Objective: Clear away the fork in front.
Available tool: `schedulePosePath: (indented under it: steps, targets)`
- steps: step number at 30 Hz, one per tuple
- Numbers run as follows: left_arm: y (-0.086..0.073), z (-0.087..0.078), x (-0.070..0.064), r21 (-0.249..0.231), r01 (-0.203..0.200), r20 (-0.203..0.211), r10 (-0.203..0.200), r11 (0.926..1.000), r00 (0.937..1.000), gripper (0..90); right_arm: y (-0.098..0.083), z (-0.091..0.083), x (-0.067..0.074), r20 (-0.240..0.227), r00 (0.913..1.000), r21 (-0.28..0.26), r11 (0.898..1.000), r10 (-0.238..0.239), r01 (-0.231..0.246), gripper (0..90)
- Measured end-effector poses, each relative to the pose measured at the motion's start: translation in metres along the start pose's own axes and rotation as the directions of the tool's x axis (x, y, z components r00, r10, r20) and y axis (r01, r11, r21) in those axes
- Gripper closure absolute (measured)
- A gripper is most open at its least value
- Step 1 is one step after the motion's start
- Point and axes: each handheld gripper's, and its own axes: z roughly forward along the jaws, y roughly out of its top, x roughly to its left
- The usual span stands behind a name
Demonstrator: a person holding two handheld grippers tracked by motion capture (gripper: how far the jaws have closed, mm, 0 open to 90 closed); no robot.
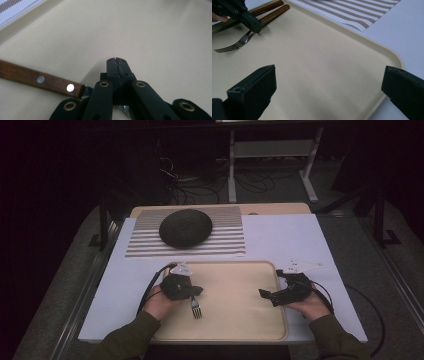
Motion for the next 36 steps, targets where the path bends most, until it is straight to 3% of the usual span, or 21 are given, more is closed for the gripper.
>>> schedulePosePath:
  steps: [13, 23, 36]
  targets:
    - [-0.008, -0.008, 0.000, 0.014, 0.012, -0.006, -0.012, 0.9998, 0.9999, 90.0, 0.001, -0.001, 0.000, 0.000, 1.0000, -0.006, 1.000, -0.001, 0.001, 0.0]
    - [-0.023, -0.027, 0.009, -0.007, 0.057, -0.026, -0.057, 0.9984, 0.9980, 90.0, 0.001, 0.000, 0.000, 0.001, 1.0000, -0.011, 1.000, 0.000, 0.000, 0.0]
    - [-0.034, -0.037, 0.018, -0.003, 0.094, -0.061, -0.094, 0.9956, 0.9937, 90.0, 0.001, 0.000, 0.000, -0.001, 1.0000, -0.011, 1.000, 0.003, -0.003, 0.0]
